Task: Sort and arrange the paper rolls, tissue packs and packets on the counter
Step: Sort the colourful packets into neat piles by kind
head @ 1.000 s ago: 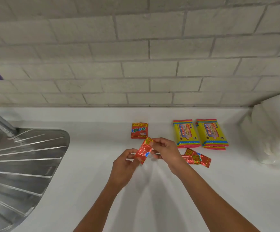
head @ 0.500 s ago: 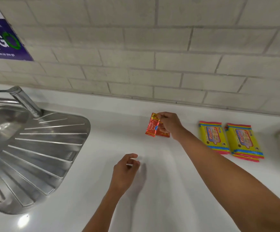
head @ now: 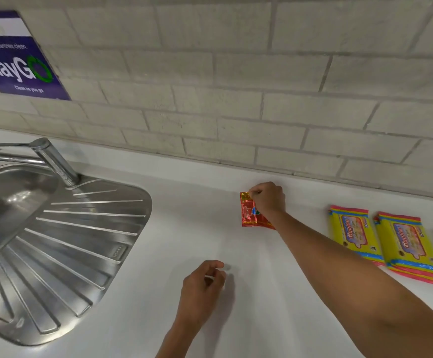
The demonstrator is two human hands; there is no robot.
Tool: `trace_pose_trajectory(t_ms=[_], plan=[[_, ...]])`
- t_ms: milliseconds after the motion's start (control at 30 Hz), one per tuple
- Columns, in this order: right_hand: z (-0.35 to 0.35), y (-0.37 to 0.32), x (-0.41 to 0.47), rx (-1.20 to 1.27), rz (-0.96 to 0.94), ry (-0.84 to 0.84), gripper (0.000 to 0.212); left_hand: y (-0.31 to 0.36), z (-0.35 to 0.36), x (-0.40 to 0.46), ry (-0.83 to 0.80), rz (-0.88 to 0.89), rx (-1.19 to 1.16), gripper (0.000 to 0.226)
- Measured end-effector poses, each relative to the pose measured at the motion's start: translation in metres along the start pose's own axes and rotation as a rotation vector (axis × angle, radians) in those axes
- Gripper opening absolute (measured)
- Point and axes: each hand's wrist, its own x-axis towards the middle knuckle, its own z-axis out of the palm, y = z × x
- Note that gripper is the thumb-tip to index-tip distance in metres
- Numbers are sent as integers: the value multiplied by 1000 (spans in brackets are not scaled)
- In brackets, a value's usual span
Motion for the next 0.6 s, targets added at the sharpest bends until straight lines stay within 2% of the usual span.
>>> trace_pose_trajectory(t_ms=[167, 600], plan=[[3, 4, 7, -53, 15, 31, 20, 0, 2, 5, 4, 7, 17, 13], [6, 8, 21, -121, 63, -35, 16, -8, 1, 2, 10, 44, -5, 16]])
